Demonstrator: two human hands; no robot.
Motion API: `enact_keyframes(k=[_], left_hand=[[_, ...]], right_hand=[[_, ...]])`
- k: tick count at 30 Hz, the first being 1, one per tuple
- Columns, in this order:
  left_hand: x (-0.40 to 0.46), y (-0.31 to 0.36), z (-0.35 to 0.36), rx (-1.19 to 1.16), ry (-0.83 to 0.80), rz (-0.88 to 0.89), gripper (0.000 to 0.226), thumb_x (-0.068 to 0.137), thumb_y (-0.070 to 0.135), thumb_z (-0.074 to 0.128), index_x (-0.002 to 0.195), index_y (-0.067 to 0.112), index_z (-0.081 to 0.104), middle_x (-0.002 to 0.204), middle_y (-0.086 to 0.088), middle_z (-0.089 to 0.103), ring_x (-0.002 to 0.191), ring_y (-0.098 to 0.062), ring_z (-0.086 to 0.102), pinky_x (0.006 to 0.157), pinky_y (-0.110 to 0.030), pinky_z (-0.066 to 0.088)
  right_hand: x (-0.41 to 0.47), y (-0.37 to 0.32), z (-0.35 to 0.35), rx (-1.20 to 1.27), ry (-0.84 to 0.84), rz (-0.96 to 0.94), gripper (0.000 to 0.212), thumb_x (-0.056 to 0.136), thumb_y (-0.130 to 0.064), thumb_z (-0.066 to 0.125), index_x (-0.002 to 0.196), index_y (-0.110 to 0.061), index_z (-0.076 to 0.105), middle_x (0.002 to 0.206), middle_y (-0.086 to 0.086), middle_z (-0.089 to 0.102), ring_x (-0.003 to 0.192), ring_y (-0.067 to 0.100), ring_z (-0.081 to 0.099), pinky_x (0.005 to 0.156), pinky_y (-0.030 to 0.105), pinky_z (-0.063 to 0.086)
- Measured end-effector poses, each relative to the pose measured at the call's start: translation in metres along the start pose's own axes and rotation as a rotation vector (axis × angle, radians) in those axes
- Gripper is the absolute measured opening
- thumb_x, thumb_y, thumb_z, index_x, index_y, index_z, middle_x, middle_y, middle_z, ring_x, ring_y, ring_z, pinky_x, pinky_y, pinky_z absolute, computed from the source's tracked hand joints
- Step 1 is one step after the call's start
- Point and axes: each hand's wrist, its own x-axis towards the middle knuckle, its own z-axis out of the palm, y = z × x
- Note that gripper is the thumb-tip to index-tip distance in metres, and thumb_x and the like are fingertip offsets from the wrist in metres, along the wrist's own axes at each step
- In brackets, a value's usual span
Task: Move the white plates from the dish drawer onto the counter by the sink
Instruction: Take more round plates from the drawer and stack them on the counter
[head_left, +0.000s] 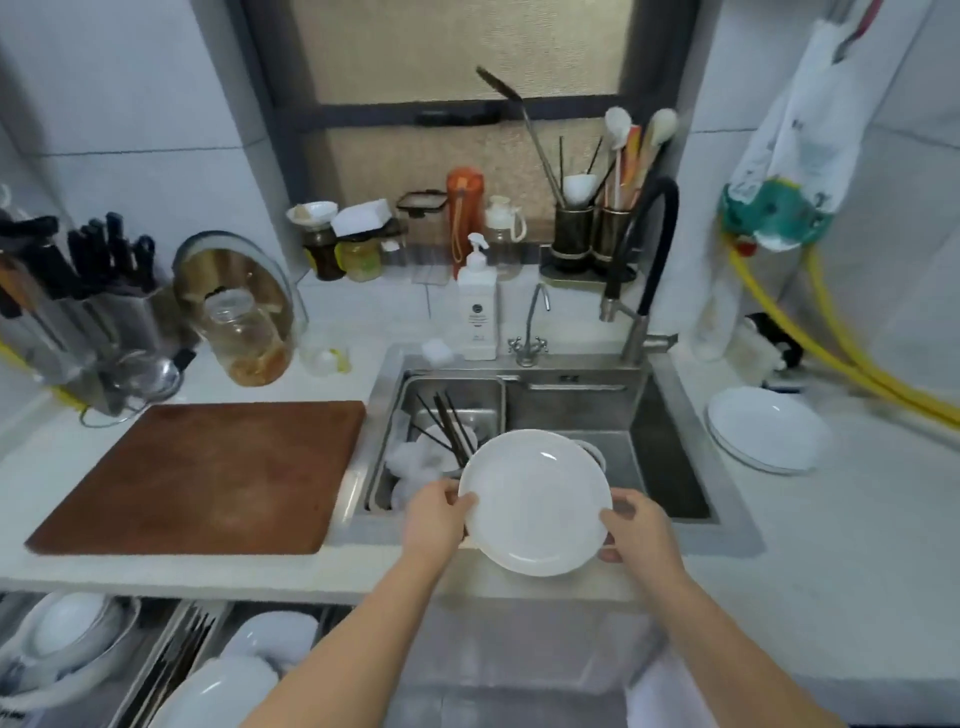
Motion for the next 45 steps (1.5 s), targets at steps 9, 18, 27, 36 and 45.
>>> enact_keyframes(k=[9,18,27,36,45], left_hand=[[0.063,0.089,0.076,-0.085,-0.265,0.121,0.010,0.083,0.021,0.061,0.088,0.019,0.069,0.080,-0.003,0.071,0.074,-0.026,0.068,0.073,-0.042,0.059],[0.096,0.160,0.142,-0.224,-0.503,0.051,0.032,0.093,0.001,0.049,0.124,0.003,0.056,0.108,-0.014,0.063,0.091,-0.027,0.060,0.069,-0.037,0.057],[0.124,0.216,0.221,-0.252,-0.551,-0.022,0.057,0.087,-0.008,0.052,0.140,0.003,0.037,0.134,-0.017,0.050,0.120,-0.037,0.052,0.087,-0.046,0.054],[0.159,0.248,0.308,-0.286,-0.568,-0.055,0.039,0.084,-0.012,0.047,0.117,0.004,0.059,0.102,-0.013,0.063,0.096,-0.035,0.061,0.077,-0.046,0.058],[0.181,0.254,0.351,-0.171,-0.491,-0.016,0.035,0.081,-0.008,0.051,0.100,0.015,0.068,0.078,-0.006,0.064,0.077,-0.027,0.062,0.073,-0.042,0.060]], right_hand=[[0.046,-0.012,-0.070,-0.064,0.374,0.084,0.015,0.082,-0.004,0.056,0.083,-0.006,0.071,0.070,0.011,0.067,0.057,0.025,0.065,0.053,0.032,0.060],[0.077,-0.017,-0.124,0.079,0.593,0.170,0.017,0.080,-0.008,0.056,0.074,-0.015,0.069,0.066,0.009,0.068,0.053,0.025,0.066,0.066,0.042,0.062],[0.138,-0.011,-0.182,0.150,0.630,0.208,0.015,0.086,-0.010,0.055,0.089,-0.015,0.070,0.086,0.013,0.071,0.072,0.030,0.070,0.073,0.044,0.061],[0.211,0.008,-0.241,-0.004,0.591,0.303,0.025,0.080,-0.012,0.052,0.061,-0.019,0.067,0.060,0.007,0.069,0.066,0.028,0.069,0.073,0.045,0.060],[0.256,0.035,-0.254,-0.230,0.578,0.373,0.021,0.084,-0.014,0.048,0.068,-0.008,0.061,0.071,0.009,0.064,0.065,0.026,0.057,0.056,0.029,0.038]])
